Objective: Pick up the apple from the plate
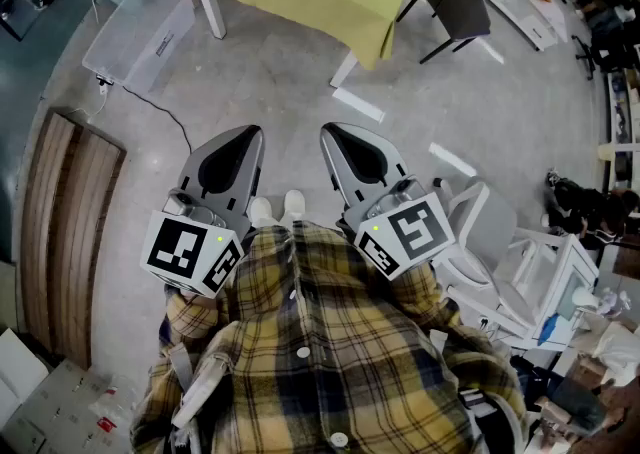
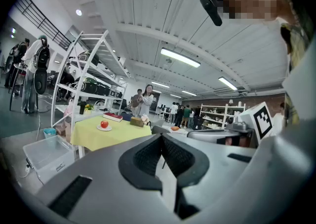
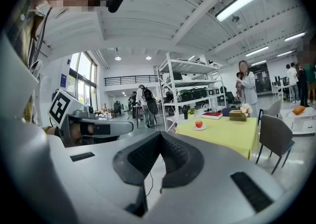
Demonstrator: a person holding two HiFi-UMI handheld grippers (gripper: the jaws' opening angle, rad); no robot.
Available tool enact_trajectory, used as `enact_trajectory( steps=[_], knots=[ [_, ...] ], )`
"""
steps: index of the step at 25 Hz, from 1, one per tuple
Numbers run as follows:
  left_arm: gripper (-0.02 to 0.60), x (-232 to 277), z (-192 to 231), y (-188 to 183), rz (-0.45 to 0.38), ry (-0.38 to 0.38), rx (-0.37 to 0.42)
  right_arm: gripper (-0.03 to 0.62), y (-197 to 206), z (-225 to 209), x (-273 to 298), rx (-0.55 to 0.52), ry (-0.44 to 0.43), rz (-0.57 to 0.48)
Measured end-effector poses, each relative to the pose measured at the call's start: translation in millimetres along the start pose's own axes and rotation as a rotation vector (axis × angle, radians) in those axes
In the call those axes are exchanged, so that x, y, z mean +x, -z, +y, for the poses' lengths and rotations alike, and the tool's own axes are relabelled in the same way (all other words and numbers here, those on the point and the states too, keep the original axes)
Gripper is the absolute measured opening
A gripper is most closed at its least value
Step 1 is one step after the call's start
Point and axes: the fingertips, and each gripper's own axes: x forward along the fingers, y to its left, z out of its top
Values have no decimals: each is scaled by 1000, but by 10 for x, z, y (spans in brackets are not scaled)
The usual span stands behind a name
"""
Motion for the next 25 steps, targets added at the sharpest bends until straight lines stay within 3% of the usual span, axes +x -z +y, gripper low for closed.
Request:
enact_trajectory(
  steps=[8,25],
  knots=[
    [6,-1,-87,16,0,-10,3,-3,5,-22,-78,7,-14,-4],
    [7,150,17,-5,-24,-104,0,-3,7,-291,20,13,-77,-8]
  ],
)
